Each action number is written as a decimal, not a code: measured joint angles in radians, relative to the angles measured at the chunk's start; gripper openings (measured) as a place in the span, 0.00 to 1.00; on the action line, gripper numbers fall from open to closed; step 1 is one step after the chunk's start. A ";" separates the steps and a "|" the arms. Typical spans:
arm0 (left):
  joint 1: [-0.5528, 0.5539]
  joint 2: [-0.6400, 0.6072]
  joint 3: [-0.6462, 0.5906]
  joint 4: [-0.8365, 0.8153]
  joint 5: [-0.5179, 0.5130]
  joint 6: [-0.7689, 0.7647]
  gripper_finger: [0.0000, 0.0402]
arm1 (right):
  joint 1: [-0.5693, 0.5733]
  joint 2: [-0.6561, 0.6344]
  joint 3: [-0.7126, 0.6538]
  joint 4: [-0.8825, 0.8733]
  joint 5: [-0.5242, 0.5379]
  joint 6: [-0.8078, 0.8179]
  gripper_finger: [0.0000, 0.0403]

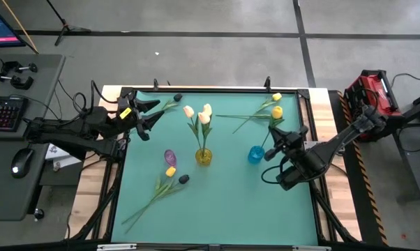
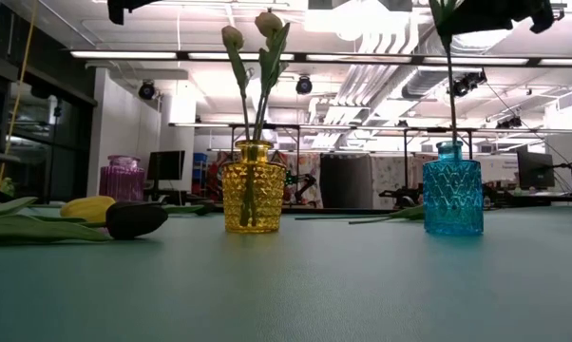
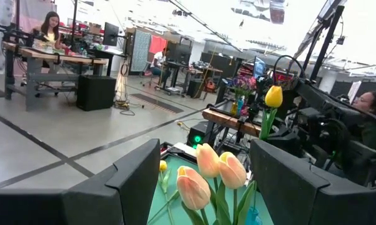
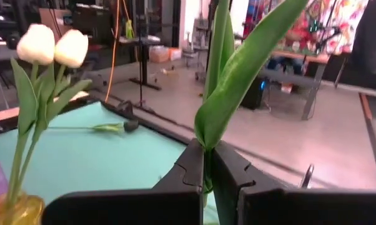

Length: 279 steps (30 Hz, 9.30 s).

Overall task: Sort flowers into vase by color
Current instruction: Put the bottom right yellow flower into the blue vase, then put the bottom yellow flower into the blue vase, then put the bottom left black flower into the purple vase

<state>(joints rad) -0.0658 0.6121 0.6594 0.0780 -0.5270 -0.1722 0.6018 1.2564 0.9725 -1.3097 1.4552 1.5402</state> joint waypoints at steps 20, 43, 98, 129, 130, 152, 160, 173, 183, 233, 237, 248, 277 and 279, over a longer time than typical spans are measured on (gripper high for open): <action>0.000 0.000 0.000 -0.003 0.000 0.000 0.59 | -0.037 0.000 0.150 0.046 -0.521 -0.309 0.68; -0.037 0.085 0.048 -0.537 0.376 -0.438 0.59 | 0.030 -0.003 0.302 -0.074 -0.870 -0.322 0.80; -0.556 0.742 0.060 -0.763 0.436 -1.164 0.01 | 0.043 -0.003 0.115 -0.001 -0.855 -0.153 0.80; -0.184 0.754 0.260 0.448 0.332 0.063 0.00 | 0.049 -0.020 0.235 0.136 -0.416 -0.159 0.80; -0.177 0.796 0.292 0.457 0.337 0.090 0.00 | 0.051 -0.026 0.257 0.131 -0.378 -0.175 0.80; -0.012 1.380 0.731 0.816 0.336 0.145 0.00 | 0.046 -0.067 0.533 0.132 -0.127 -0.573 0.80; 0.029 1.386 0.734 0.806 0.297 0.169 0.00 | 0.046 -0.067 0.533 0.132 -0.129 -0.576 0.80; 0.047 1.434 0.734 0.799 0.342 0.061 0.00 | 0.046 -0.067 0.533 0.132 -0.131 -0.576 0.80; 0.048 1.439 0.734 0.649 0.303 0.020 0.02 | 0.046 -0.067 0.532 0.133 -0.131 -0.573 0.80; -0.154 0.638 0.602 -0.809 0.405 -0.161 0.75 | 0.046 -0.066 0.532 0.117 -0.156 -0.576 0.80; -0.308 0.536 0.411 -0.860 0.345 -0.456 0.75 | 0.046 -0.066 0.532 0.117 -0.175 -0.573 0.80; -0.538 0.673 0.138 -0.875 0.417 -0.924 0.75 | 0.046 -0.066 0.532 0.117 -0.177 -0.573 0.80; -0.528 1.042 0.215 -0.823 0.461 -0.892 0.07 | 0.046 -0.066 0.532 0.074 -0.219 -0.580 0.80; -0.529 1.005 0.221 -0.868 0.442 -0.892 0.05 | 0.046 -0.066 0.532 0.071 -0.219 -0.580 0.80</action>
<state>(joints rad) -0.5949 1.6171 0.8805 -0.7899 -0.0851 -1.0638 0.6476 1.1900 1.5040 -1.2385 1.2366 0.9600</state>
